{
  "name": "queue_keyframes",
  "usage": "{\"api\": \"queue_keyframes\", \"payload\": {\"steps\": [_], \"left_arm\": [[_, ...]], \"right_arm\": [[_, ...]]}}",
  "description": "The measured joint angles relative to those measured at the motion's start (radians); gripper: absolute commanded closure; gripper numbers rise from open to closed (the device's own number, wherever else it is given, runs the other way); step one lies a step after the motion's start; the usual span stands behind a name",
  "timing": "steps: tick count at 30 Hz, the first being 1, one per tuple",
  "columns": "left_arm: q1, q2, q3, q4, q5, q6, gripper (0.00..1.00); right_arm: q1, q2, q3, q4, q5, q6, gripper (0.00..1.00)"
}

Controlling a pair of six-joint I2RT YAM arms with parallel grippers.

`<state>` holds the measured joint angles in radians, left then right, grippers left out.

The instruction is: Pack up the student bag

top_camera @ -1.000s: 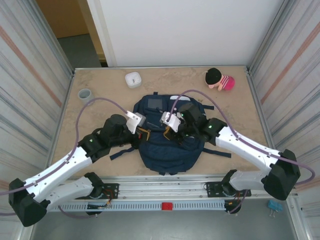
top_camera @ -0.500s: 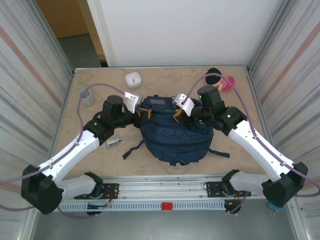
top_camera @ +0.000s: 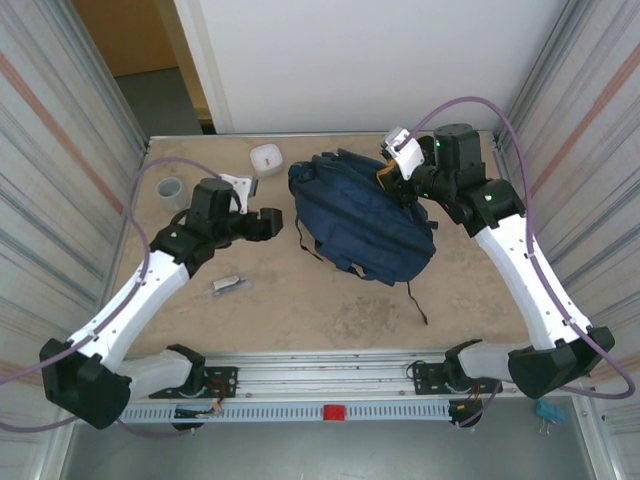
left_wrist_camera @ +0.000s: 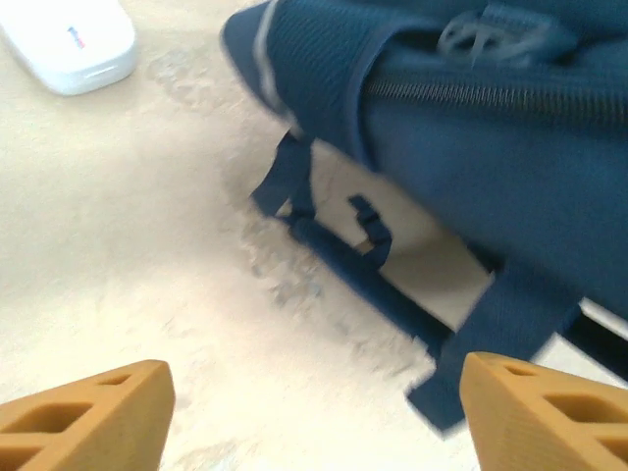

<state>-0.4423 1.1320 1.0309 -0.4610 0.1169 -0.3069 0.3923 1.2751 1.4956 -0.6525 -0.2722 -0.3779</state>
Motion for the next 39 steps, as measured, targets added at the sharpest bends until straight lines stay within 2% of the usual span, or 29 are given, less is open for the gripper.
{"api": "queue_keyframes", "payload": {"steps": [7,15,20,25,33,39], "left_arm": [[0.050,-0.050,-0.006,-0.247,-0.047,-0.045,0.12],[0.100,-0.016,-0.049,-0.451,-0.040,-0.038,0.11],[0.100,0.072,0.046,-0.524,-0.034,0.092,0.12],[0.099,0.162,0.156,-0.588,-0.077,0.302,0.07],[0.060,0.251,0.090,-0.643,-0.161,0.597,0.04],[0.038,0.306,0.035,-0.616,-0.217,0.743,0.01]], "right_arm": [[0.007,0.011,0.000,-0.006,0.119,0.011,1.00],[0.074,0.011,-0.063,-0.008,0.101,0.011,1.00],[0.092,0.011,-0.100,-0.006,0.074,0.023,1.00],[0.055,0.003,-0.098,0.000,0.043,0.037,1.00],[-0.072,-0.001,-0.039,-0.004,-0.025,0.072,1.00],[-0.092,-0.001,-0.039,-0.003,-0.066,0.097,1.00]]}}
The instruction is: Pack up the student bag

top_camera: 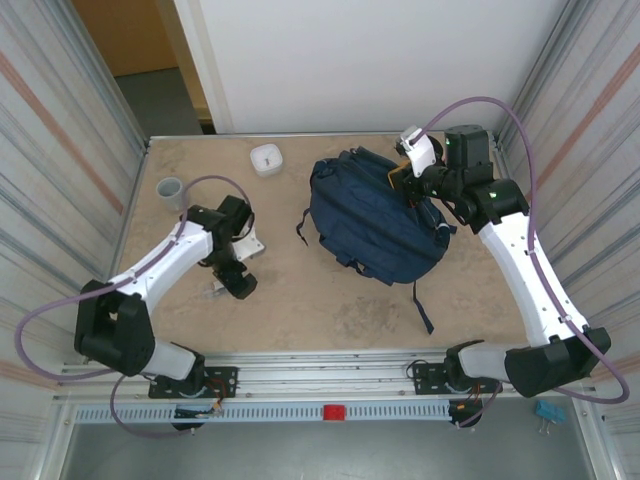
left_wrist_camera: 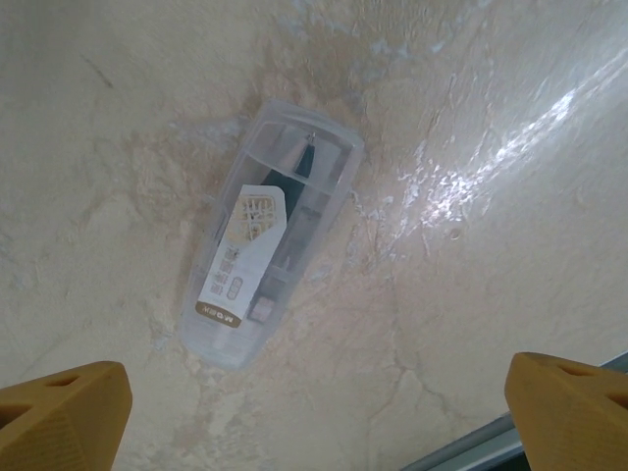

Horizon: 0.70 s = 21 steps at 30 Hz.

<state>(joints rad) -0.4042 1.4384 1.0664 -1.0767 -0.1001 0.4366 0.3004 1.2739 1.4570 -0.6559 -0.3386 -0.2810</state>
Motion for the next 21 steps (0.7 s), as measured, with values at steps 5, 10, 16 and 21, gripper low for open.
{"api": "queue_keyframes", "payload": {"steps": [5,10,16,21], "left_arm": [[-0.002,0.093,-0.016,0.026,-0.058,0.063,0.01],[-0.002,0.178,-0.016,0.060,-0.074,0.095,0.01],[0.011,0.278,-0.018,0.105,-0.108,0.124,0.03],[0.024,0.326,-0.020,0.147,-0.113,0.145,0.12]], "right_arm": [[0.000,0.000,0.000,0.000,-0.023,0.012,1.00],[0.000,0.000,0.000,0.000,-0.032,0.013,1.00],[0.000,0.000,-0.001,0.000,-0.037,0.015,1.00],[0.000,0.000,-0.002,0.001,-0.050,0.019,1.00]]}}
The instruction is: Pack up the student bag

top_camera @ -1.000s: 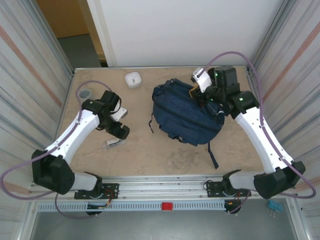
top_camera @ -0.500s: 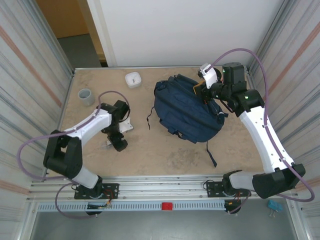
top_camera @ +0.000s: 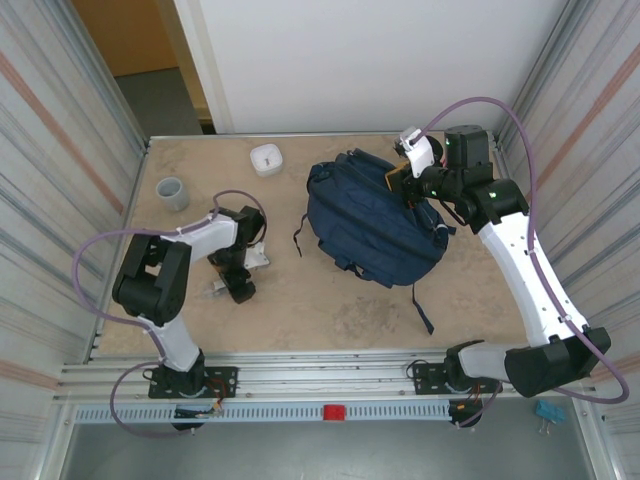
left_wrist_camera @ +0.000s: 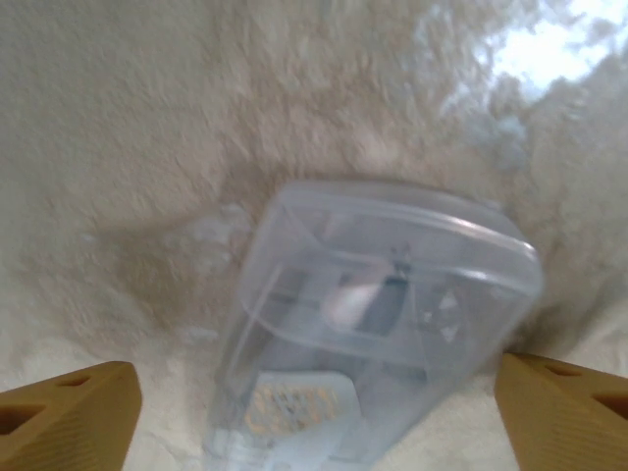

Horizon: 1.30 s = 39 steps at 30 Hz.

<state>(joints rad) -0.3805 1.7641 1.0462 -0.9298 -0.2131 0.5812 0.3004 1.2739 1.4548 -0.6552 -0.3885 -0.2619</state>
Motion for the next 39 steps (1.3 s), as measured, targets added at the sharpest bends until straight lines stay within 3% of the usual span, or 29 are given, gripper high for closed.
{"api": "queue_keyframes", "payload": {"steps": [6,11,15,20,28,36,39], "left_arm": [[0.000,0.003,-0.001,-0.007,0.030,0.011,0.28],[0.000,0.003,-0.001,-0.011,0.051,0.017,0.49],[-0.001,-0.028,-0.001,-0.011,0.068,-0.002,0.51],[-0.028,-0.191,-0.001,-0.012,0.098,-0.040,0.52],[-0.065,-0.527,0.005,-0.033,0.227,-0.180,0.55],[-0.080,-0.670,0.024,-0.043,0.351,-0.334,0.54],[-0.100,-0.679,0.024,-0.042,0.395,-0.385,0.54]], "right_arm": [[0.000,0.000,-0.008,0.003,-0.015,0.002,1.00],[0.003,-0.001,-0.024,0.011,-0.032,0.016,1.00],[0.017,-0.015,-0.071,0.044,-0.037,0.025,1.00],[0.058,-0.030,-0.138,0.072,-0.059,0.045,1.00],[0.231,-0.029,-0.297,0.139,-0.062,0.110,1.00],[0.352,0.061,-0.374,0.241,-0.045,0.208,0.99],[0.381,0.117,-0.372,0.252,-0.007,0.219,0.88]]}}
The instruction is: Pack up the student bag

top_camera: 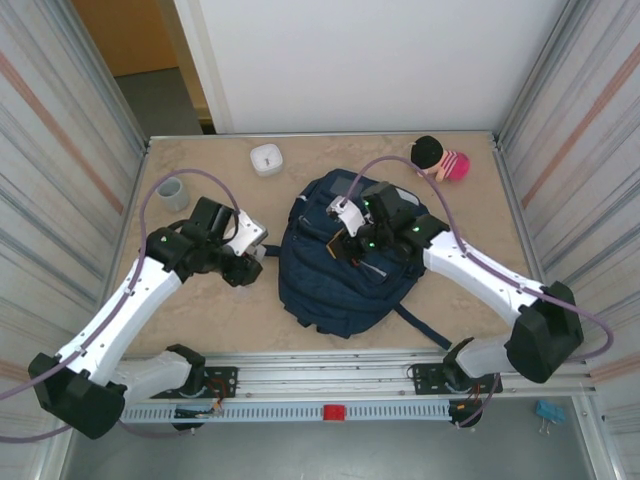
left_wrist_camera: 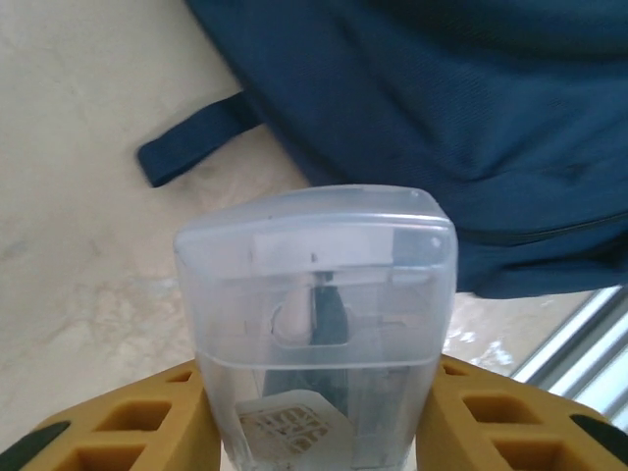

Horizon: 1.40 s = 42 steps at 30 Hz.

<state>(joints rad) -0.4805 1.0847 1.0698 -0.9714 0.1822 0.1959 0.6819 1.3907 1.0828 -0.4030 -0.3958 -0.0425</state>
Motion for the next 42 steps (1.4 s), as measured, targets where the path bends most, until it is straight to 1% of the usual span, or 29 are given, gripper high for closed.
{"api": "queue_keyframes", "payload": {"steps": [2,4,5,6,8,11,12,15,16,19,22,24,26,31,34,38,42], "left_arm": [[-0.006,0.000,0.000,0.004,0.029,-0.040,0.54],[-0.010,0.000,0.000,0.010,0.048,-0.077,0.54],[-0.011,0.000,0.000,0.013,0.051,-0.091,0.55],[-0.013,0.000,0.000,0.017,0.051,-0.102,0.55],[-0.013,0.000,0.000,0.023,0.050,-0.120,0.55],[-0.013,0.001,0.000,0.029,0.051,-0.140,0.55],[-0.013,0.001,0.000,0.029,0.051,-0.146,0.55],[-0.018,0.001,0.000,0.033,0.050,-0.161,0.55],[-0.019,0.001,0.000,0.034,0.050,-0.168,0.56],[-0.024,0.001,0.000,0.035,0.050,-0.188,0.55],[-0.027,-0.001,0.000,0.050,0.050,-0.220,0.55],[-0.034,-0.007,0.000,0.072,0.050,-0.237,0.56],[-0.042,-0.015,0.000,0.093,0.051,-0.252,0.56],[-0.077,-0.026,0.000,0.154,0.050,-0.291,0.56],[-0.116,-0.025,0.000,0.216,0.048,-0.323,0.56],[-0.171,-0.018,-0.003,0.372,0.053,-0.406,0.56],[-0.214,0.008,-0.020,0.571,0.055,-0.507,0.55]], "right_arm": [[0.016,0.037,0.009,-0.001,0.023,0.010,0.76],[0.029,0.067,0.028,-0.008,0.042,0.016,0.60],[0.033,0.076,0.039,-0.015,0.053,0.018,0.55],[0.039,0.082,0.051,-0.023,0.067,0.016,0.52],[0.051,0.090,0.079,-0.044,0.104,0.009,0.48],[0.076,0.111,0.121,-0.069,0.165,0.004,0.47],[0.084,0.122,0.131,-0.076,0.182,0.002,0.51],[0.100,0.156,0.154,-0.104,0.211,-0.013,0.67],[0.103,0.161,0.159,-0.112,0.216,-0.013,0.69],[0.103,0.161,0.171,-0.129,0.216,-0.017,0.70],[0.093,0.148,0.174,-0.132,0.196,-0.013,0.83],[0.071,0.132,0.174,-0.134,0.174,-0.005,0.92],[0.039,0.114,0.178,-0.136,0.151,0.013,0.99],[-0.036,0.079,0.186,-0.145,0.071,0.055,1.00],[-0.075,0.060,0.186,-0.146,0.013,0.089,1.00],[-0.133,0.033,0.186,-0.141,-0.067,0.147,1.00],[-0.160,0.020,0.186,-0.123,-0.113,0.193,1.00]]}}
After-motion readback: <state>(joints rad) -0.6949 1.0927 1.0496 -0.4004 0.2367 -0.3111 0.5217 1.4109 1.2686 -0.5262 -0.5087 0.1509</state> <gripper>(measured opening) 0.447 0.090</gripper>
